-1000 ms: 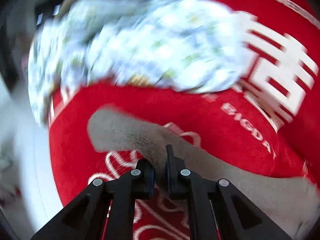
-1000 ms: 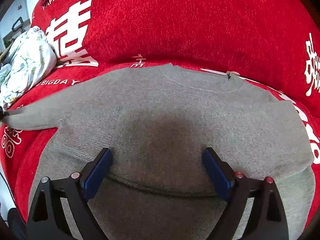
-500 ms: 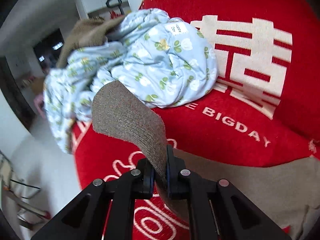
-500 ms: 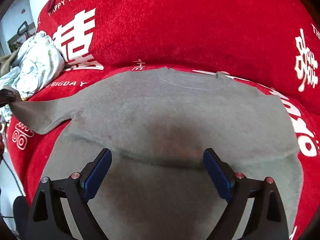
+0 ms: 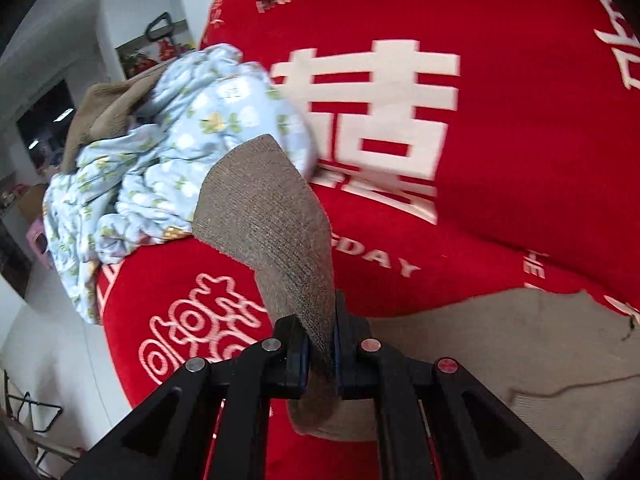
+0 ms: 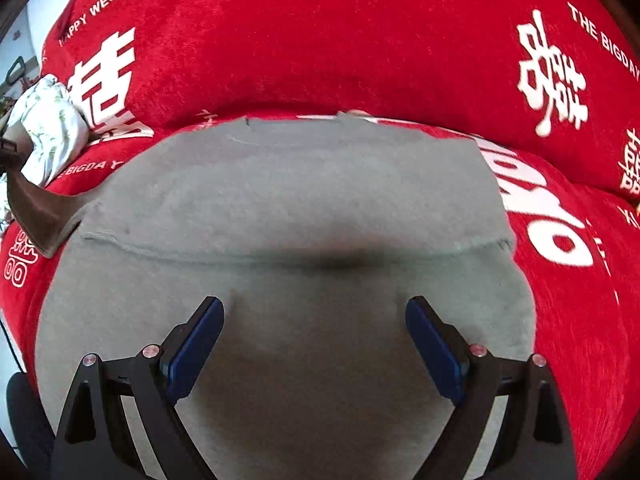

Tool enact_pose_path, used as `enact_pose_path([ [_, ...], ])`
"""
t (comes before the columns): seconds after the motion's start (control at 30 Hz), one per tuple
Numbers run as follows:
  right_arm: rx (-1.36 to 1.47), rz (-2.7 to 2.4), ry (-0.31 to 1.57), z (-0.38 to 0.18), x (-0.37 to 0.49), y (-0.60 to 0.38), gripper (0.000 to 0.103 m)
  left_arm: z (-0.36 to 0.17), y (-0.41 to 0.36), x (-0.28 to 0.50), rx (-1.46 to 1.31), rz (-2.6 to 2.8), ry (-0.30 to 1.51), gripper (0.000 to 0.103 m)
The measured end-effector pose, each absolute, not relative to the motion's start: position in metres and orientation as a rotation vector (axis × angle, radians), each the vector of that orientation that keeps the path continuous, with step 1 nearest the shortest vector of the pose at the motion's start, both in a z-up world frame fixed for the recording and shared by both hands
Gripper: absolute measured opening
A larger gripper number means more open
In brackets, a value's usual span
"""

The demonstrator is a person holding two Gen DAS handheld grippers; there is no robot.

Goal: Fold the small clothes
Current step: 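Lift the sleeve with the left gripper and carry it across the sweater body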

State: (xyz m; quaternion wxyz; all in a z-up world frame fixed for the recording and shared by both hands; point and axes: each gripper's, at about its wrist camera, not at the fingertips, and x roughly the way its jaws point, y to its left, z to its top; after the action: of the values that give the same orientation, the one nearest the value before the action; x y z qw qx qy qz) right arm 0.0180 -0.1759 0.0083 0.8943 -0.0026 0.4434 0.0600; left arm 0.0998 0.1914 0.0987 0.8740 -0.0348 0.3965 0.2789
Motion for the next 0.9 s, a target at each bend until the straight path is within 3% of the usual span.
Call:
enact_pose_path([
  [0.47, -0.039, 0.121, 0.882, -0.005, 0.012, -0.177, 0.102, 0.081, 0.123, 0.113, -0.071, 0.473, 0.919, 0.01],
  [0.9, -0.025, 0.143, 0.863, -0.007, 0.009, -0.18, 0.103, 0.072, 0.041, 0.118, 0.028, 0.346, 0.951, 0.01],
])
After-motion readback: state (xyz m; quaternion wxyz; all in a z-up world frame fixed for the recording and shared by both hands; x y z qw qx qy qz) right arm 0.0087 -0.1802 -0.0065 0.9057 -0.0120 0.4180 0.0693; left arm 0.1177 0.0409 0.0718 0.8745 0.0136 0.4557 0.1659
